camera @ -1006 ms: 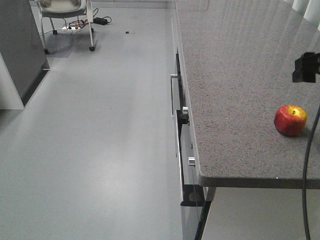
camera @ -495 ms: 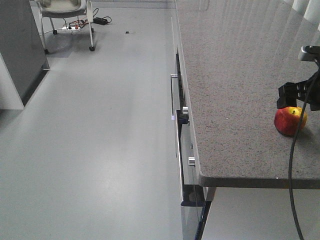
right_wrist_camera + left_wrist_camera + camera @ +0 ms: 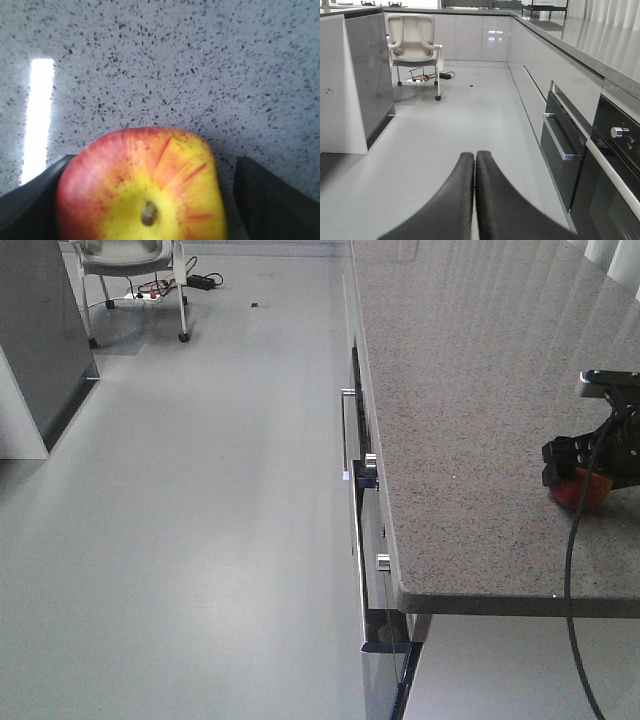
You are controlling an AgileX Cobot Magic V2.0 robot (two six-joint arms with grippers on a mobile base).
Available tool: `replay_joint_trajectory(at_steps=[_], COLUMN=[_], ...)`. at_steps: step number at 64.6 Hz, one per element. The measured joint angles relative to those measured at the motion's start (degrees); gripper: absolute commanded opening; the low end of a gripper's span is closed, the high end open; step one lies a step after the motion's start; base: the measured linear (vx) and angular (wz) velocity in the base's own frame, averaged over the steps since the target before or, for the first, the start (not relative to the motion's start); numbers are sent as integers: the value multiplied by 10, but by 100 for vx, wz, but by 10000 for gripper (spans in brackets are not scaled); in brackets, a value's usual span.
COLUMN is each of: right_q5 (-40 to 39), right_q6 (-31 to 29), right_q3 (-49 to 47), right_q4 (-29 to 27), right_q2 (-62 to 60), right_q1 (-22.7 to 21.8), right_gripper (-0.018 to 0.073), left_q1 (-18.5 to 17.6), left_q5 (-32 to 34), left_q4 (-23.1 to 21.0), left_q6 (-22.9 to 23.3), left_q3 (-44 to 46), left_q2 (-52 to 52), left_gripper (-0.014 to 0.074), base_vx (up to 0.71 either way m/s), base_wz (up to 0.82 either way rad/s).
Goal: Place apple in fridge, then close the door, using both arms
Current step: 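Close the right gripper on the apple and lift it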
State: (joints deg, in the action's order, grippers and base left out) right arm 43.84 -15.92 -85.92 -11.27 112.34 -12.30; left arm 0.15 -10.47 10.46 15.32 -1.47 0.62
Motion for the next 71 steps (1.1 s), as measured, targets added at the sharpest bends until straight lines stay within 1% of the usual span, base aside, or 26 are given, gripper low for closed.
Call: replay_joint_trajectory(at_steps=[6,11,15,16,27,35,40,49,56,62,66,71], right_q5=[0,-1,-1,-2,7,8,8,11,21,37,47,56], right_q6=[0,0,0,0,-1,-18,-39,-99,-155,-190,-201,-209], right_q3=[0,0,0,0,0,0,0,0,0,0,0,0], right_q4=[0,1,1,1,2,-5,-24,-89,-155,-207,-231,-248], right_q2=[8,9,8,8,-3,-38,-77,-184,-277,-342,-381,-415], right_q1=[0,0,0,0,0,0,0,0,0,0,0,0], right_gripper=[560,503,437,401,175,40,-16,-11,-11,-11,-11,-11], left_q1=[0,0,0,0,0,0,0,0,0,0,0,0], left_q5=[0,0,0,0,0,0,0,0,0,0,0,0], left_q4=[0,0,0,0,0,0,0,0,0,0,0,0], left_q6=[0,0,0,0,0,0,0,0,0,0,0,0], left_q3=[0,0,0,0,0,0,0,0,0,0,0,0], left_q2=[0,0,0,0,0,0,0,0,0,0,0,0], left_gripper=[-6,-6,-6,-6,-6,-6,-6,-6,-6,-6,-6,-6], base_vx=[0,0,0,0,0,0,0,0,0,0,0,0], base_wz=[0,0,0,0,0,0,0,0,0,0,0,0])
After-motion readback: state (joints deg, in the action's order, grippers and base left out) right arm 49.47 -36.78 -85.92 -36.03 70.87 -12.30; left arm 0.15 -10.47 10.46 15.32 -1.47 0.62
